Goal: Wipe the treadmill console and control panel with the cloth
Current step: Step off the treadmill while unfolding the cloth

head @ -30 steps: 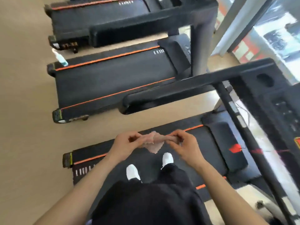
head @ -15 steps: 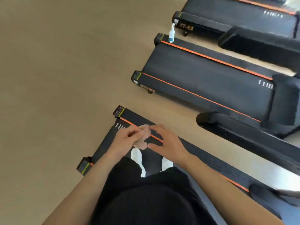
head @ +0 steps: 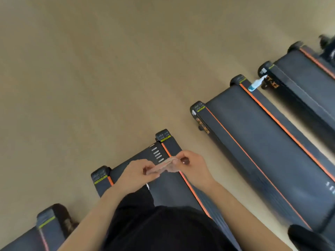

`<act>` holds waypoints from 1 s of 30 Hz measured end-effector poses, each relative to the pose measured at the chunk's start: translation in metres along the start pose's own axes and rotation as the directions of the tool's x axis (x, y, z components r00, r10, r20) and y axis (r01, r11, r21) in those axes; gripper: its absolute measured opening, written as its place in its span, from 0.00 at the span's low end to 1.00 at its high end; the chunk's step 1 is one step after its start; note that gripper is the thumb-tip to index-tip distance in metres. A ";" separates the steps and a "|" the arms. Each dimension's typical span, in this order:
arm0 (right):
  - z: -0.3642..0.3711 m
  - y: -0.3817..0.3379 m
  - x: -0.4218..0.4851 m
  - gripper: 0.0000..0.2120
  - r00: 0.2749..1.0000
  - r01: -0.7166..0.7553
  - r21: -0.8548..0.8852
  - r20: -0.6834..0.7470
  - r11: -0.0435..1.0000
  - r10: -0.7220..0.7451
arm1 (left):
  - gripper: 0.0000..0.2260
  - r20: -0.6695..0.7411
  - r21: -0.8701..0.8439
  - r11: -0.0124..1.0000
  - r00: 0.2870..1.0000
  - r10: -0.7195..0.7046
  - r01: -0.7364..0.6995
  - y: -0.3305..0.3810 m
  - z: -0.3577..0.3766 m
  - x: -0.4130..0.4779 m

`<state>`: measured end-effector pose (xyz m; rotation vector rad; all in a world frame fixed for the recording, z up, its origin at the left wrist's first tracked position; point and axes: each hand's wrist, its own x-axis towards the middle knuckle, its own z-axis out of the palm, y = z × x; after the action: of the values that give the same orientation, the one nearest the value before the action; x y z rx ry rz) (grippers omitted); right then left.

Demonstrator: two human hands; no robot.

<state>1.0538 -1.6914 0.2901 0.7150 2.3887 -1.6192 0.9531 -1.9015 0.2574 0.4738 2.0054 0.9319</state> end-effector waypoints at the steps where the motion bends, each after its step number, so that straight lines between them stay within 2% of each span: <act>1: 0.007 -0.015 0.021 0.05 1.000 -0.011 -0.011 0.010 1.000 0.011 | 0.06 -0.027 0.038 0.999 0.999 -0.017 0.018 -0.013 -0.021 0.007; 4: 0.026 -0.056 0.081 0.07 0.999 -0.025 -0.024 -0.032 0.999 0.024 | 0.07 -0.075 0.026 0.999 0.997 -0.033 0.035 -0.041 -0.086 0.024; 7: 0.040 -0.091 0.139 0.05 0.996 -0.027 -0.022 -0.083 0.999 0.025 | 0.17 -0.137 -0.011 1.000 0.990 -0.022 0.020 -0.057 -0.153 0.045; 8: 0.043 -0.100 0.157 0.05 0.995 -0.023 -0.029 -0.094 0.999 0.020 | 0.16 -0.164 -0.043 0.999 0.986 -0.020 0.014 -0.060 -0.174 0.052; 11: 0.051 -0.120 0.208 0.07 0.992 -0.019 -0.010 -0.124 1.000 0.018 | 0.04 -0.222 -0.122 0.993 0.975 -0.025 -0.002 -0.065 -0.229 0.080; 15: 0.056 -0.132 0.282 0.11 0.988 -0.009 -0.007 -0.153 1.000 0.008 | 0.03 -0.304 -0.178 0.984 0.952 -0.035 -0.021 -0.058 -0.279 0.128; 17: 0.059 -0.126 0.322 0.09 0.985 -0.032 0.018 -0.169 0.999 0.034 | 0.03 -0.369 -0.269 0.963 0.926 -0.077 -0.027 -0.054 -0.296 0.160; 19: 0.062 -0.117 0.370 0.06 0.983 -0.044 0.119 -0.172 0.992 0.064 | 0.04 -0.440 -0.367 0.928 0.890 -0.117 -0.060 -0.047 -0.311 0.200; 22: 0.066 -0.086 0.448 0.05 0.977 -0.041 0.231 -0.193 0.972 0.087 | 0.05 -0.473 -0.428 0.900 0.869 -0.144 -0.084 -0.045 -0.327 0.281; 27: 0.052 -0.007 0.579 0.07 0.947 0.015 0.321 -0.309 0.947 0.090 | 0.06 -0.438 -0.393 0.911 0.896 -0.070 -0.121 -0.044 -0.335 0.455; 30: 0.021 0.026 0.643 0.10 0.926 0.031 0.256 -0.372 0.966 0.069 | 0.06 -0.384 -0.323 0.937 0.923 -0.001 -0.134 -0.020 -0.342 0.569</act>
<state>0.5034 -1.5149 0.0066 1.1948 2.4226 -1.9610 0.3497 -1.7106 0.0564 0.1731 2.1082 1.4792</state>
